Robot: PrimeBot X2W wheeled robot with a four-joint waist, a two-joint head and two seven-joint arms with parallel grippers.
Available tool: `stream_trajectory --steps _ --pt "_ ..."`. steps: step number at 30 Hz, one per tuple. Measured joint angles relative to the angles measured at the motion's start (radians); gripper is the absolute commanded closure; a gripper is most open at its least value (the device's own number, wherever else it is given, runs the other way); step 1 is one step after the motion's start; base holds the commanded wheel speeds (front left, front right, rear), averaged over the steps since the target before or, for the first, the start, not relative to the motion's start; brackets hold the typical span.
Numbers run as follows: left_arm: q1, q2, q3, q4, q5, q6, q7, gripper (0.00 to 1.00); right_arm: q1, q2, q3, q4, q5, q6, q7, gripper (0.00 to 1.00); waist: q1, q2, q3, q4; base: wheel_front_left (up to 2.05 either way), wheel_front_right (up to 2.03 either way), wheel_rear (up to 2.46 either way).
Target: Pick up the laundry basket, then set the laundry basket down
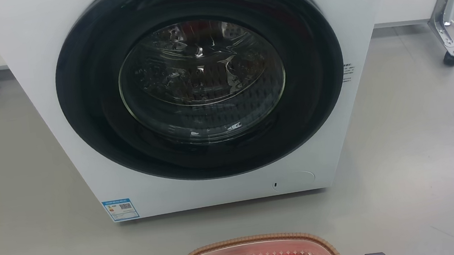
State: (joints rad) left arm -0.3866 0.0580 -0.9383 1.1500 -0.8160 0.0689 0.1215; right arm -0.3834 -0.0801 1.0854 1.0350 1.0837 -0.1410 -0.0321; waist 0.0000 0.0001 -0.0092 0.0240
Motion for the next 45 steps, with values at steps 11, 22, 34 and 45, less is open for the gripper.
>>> stream_trajectory --steps 11,22,34,45 --pt "-0.017 0.001 -0.013 0.007 -0.009 0.0 0.0 1.0 -0.018 0.0 0.023 0.001 0.019 0.0 -0.006 1.0 0.0 0.0 0.004 -0.003 0.0 0.0 0.0" --pt "-0.017 0.002 -0.027 0.008 -0.021 0.001 0.0 1.0 -0.018 -0.001 0.044 0.0 0.044 -0.001 -0.016 1.0 0.0 0.0 0.008 -0.005 0.0 0.0 0.0" --pt "-0.039 0.004 -0.037 0.002 -0.037 0.01 -0.02 1.0 -0.071 -0.002 0.05 0.007 0.053 -0.001 -0.032 1.0 0.0 0.0 0.055 -0.004 0.0 0.0 0.0" --pt "-0.195 0.008 -0.036 0.0 -0.029 0.019 -0.045 1.0 -0.237 -0.008 0.037 0.012 0.053 -0.001 -0.058 1.0 0.0001 0.0001 0.171 0.002 0.0 0.0 0.0"
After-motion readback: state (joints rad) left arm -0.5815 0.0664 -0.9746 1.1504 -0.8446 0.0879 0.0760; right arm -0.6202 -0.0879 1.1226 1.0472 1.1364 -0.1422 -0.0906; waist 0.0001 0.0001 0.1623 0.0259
